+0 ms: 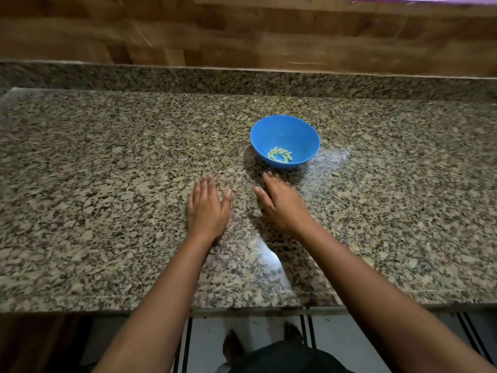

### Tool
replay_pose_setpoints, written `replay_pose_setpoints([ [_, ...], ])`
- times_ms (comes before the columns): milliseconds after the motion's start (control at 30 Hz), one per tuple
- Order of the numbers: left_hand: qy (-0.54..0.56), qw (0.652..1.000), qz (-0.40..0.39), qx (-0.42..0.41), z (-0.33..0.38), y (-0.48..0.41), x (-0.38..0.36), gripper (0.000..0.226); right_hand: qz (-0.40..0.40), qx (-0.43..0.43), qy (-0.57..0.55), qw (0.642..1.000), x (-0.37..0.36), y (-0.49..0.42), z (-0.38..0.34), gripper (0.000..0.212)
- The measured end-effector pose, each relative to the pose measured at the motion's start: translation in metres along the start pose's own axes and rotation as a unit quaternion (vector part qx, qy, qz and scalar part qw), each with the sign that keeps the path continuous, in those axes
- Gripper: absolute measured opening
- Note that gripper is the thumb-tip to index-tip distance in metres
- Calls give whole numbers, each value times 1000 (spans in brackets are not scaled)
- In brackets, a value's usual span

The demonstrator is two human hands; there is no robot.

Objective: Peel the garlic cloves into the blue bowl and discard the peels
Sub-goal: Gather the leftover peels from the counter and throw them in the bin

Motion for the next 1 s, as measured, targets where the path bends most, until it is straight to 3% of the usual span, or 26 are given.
replay_pose_setpoints([
  [67, -72, 997, -37, -6, -11, -5, -3, 70, 1, -1, 4, 1000, -3, -3, -5, 58],
  [133, -103, 990, -72, -61, -2, -7, -10, 67, 6, -1, -6, 1000, -5, -6, -10, 55],
  [267, -2, 983, -93, -158, 17, -5, -12, 56, 13, -4, -9, 1000, -10, -16, -17, 53],
  [400, 58, 992, -23, -109, -16, -38, 15, 54, 17, -12, -22, 1000, -12, -28, -23, 54],
  [600, 7, 995, -63, -78, -59, -111, 24, 63, 18, -58, -24, 998, -16, -46, -13, 58],
  [833, -64, 974, -100, -191, -32, -134, 6, 65, 1, -83, 9, 996, -25, -63, -11, 57],
  [1000, -19, 987, -53, -148, -39, -170, 14, 73, -1, -75, -18, 997, -23, -74, -17, 57],
])
Point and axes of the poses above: each hand's wrist, its own y-axis away from the middle knuckle, its own x-axis out of the back of the hand, z = x × y, the point moved 9 cm from there along -y, towards the middle knuckle, and after that the axes turned 10 degrees about -x, right-handed, at the moved point
